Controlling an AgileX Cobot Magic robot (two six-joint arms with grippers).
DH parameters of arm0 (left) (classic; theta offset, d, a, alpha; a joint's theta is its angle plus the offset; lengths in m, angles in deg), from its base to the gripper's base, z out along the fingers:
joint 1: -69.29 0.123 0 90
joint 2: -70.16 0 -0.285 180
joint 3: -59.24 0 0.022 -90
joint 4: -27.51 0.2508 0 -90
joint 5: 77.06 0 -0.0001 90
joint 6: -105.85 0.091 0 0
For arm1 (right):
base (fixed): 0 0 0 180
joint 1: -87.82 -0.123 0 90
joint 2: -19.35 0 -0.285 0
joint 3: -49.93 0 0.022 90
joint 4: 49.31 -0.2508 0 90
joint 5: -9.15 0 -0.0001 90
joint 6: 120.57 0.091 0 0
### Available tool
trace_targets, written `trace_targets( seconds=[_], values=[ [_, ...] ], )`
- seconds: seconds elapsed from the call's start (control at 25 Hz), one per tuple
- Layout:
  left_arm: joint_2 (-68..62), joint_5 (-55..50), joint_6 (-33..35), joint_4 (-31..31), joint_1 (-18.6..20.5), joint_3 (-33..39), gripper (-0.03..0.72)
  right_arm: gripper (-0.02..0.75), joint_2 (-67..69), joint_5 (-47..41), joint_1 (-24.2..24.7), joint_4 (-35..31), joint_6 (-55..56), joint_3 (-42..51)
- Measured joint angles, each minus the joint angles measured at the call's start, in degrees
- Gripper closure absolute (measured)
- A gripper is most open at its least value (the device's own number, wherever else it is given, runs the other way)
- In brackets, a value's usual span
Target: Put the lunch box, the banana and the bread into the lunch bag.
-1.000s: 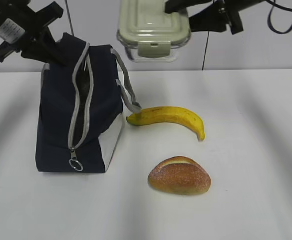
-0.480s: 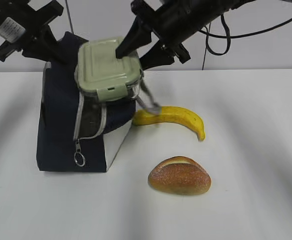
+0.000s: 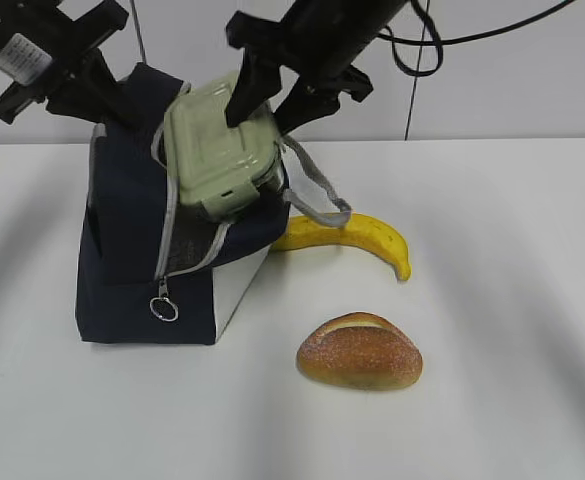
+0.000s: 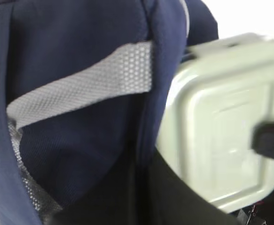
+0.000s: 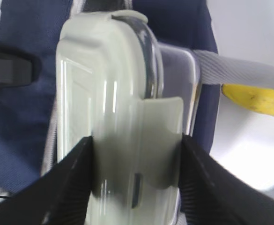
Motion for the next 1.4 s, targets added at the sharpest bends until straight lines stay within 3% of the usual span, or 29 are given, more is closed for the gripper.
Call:
trace_targets(
  seconds=[0.16, 0.36, 0.8, 1.04, 1.4],
  values=[
    [0.0, 0.0, 0.2, -0.2, 0.0, 0.0, 0.691, 0.353, 3.4, -0.7, -4.1, 5.7, 3.9, -2.9],
    [0.0, 0.0, 0.3, -0.4, 0.0, 0.0, 0.691, 0.353, 8.1, 0.0, -6.9, 7.0, 6.2, -6.0],
    [-0.6, 0.4, 0.3, 2.0, 0.0, 0.0, 0.691, 0.346, 15.4, 10.8, -7.9, 0.1, 6.3, -6.8],
    [-0.8, 0.5, 0.3, 2.4, 0.0, 0.0, 0.691, 0.245, 16.0, 11.2, -8.0, -1.4, 4.9, -7.8],
    [-0.8, 0.6, 0.3, 2.4, 0.4, 0.0, 0.691, 0.224, 15.6, 0.3, -7.8, 12.9, 4.7, -22.4]
  ],
)
